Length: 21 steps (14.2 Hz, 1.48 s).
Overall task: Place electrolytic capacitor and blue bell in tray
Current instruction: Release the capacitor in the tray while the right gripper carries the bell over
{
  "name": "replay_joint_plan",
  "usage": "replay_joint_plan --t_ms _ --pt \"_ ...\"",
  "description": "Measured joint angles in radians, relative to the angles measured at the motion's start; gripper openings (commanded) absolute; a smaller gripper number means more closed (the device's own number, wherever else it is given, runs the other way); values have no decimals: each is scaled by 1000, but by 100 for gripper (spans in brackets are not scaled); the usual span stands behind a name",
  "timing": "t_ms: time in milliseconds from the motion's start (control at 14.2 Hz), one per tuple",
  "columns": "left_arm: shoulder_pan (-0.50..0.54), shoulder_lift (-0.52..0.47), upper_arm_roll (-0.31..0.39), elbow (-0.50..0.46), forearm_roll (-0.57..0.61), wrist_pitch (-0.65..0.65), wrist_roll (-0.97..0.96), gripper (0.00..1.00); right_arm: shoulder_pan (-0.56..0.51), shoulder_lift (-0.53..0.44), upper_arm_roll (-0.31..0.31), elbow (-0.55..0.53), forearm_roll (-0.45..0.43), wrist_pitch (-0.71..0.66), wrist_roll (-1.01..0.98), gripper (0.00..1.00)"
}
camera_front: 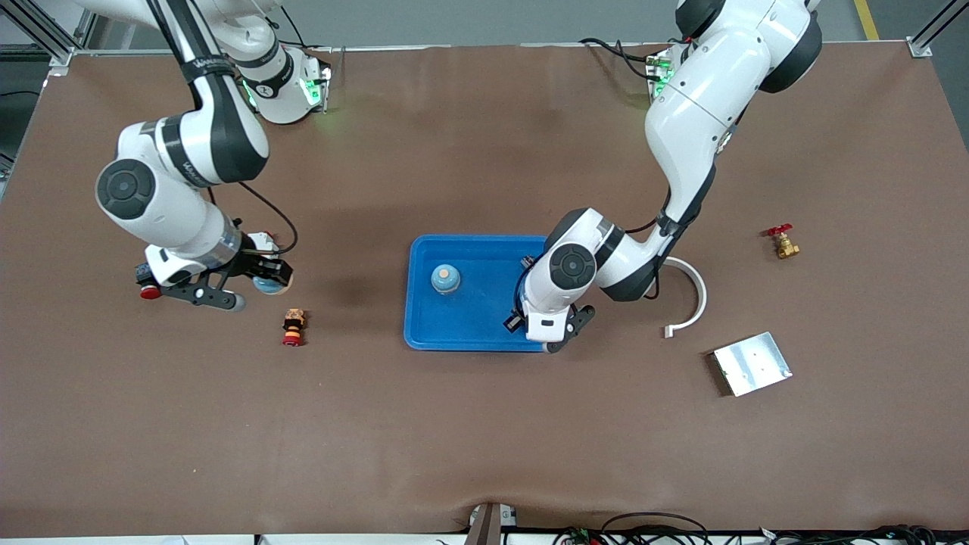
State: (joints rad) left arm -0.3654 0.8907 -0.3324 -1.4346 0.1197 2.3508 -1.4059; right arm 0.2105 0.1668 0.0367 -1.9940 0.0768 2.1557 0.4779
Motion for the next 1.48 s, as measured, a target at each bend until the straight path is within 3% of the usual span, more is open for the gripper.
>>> replay_joint_plan --t_ms 70,141,282,705,987,1198,1480 --pt "0 0 1 0 0 0 -1 17 31 5 0 6 11 9 50 0" --pt "0 0 2 0 0 0 -5 38 64 14 1 14 17 19 105 0" --pt "-1 0 2 0 0 0 -13 100 128 43 1 33 17 46 208 0" --pt "-31 -7 21 22 0 -3 -40 100 216 161 1 92 17 132 380 0" --pt "-31 -77 29 42 0 -64 -47 100 254 279 0 238 14 135 462 0" --pt "-26 -173 34 49 0 -231 -47 100 289 401 -4 361 -3 137 520 0" --pt "23 -336 38 52 0 -511 3 100 311 488 -6 415 -30 163 558 0"
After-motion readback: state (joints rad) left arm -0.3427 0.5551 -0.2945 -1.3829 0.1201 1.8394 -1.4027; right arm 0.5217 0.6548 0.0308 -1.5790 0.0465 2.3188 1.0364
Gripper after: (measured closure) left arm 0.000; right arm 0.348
